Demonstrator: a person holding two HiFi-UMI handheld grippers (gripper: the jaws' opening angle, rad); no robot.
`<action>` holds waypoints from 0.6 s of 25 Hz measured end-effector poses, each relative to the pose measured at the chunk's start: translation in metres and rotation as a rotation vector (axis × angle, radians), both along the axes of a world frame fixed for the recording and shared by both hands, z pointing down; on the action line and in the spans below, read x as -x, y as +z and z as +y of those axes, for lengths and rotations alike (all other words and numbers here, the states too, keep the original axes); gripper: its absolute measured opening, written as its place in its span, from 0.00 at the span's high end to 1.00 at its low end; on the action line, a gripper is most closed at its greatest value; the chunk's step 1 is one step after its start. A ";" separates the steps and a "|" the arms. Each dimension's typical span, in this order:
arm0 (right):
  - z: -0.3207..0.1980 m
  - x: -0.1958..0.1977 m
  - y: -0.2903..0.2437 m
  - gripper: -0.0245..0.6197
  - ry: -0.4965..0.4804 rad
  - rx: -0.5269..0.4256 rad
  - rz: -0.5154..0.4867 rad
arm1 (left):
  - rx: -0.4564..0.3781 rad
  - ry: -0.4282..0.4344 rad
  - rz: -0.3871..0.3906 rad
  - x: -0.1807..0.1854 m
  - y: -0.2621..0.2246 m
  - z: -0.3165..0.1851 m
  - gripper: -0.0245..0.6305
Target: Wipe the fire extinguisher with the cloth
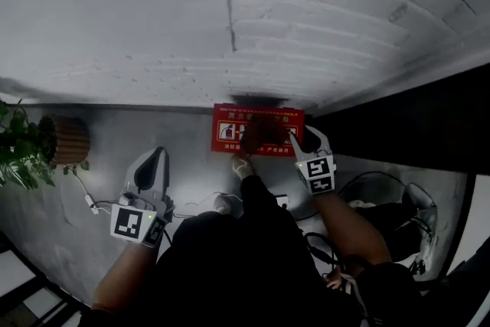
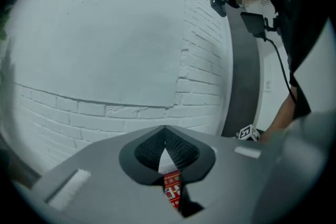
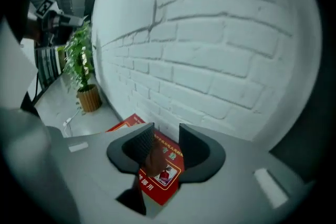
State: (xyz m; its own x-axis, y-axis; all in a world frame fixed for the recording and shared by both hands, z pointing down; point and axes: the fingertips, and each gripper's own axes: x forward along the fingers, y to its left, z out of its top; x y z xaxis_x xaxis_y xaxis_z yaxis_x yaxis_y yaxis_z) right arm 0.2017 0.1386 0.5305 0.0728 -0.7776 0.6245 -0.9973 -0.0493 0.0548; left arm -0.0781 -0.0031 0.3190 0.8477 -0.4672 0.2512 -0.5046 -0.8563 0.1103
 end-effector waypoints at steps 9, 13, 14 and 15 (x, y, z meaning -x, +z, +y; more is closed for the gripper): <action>0.102 0.001 -0.171 0.95 0.339 -0.368 0.011 | -0.144 0.337 0.140 -0.047 -0.037 0.060 0.96; 0.150 0.050 -0.198 0.96 0.392 -0.448 -0.014 | -0.163 0.353 0.164 -0.025 -0.028 0.077 0.96; 0.155 0.058 -0.199 0.96 0.390 -0.458 -0.019 | -0.160 0.358 0.165 -0.024 -0.024 0.079 0.96; 0.158 0.065 -0.199 0.96 0.376 -0.462 -0.014 | -0.154 0.363 0.163 -0.025 -0.020 0.081 0.96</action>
State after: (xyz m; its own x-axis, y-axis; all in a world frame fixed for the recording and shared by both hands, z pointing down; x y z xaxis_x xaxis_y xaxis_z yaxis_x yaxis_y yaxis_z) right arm 0.1369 0.2967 0.3312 0.3898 -0.8915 0.2308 -0.9073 -0.4147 -0.0693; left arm -0.0535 0.0781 0.2993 0.9869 -0.1529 0.0509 -0.1541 -0.9879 0.0204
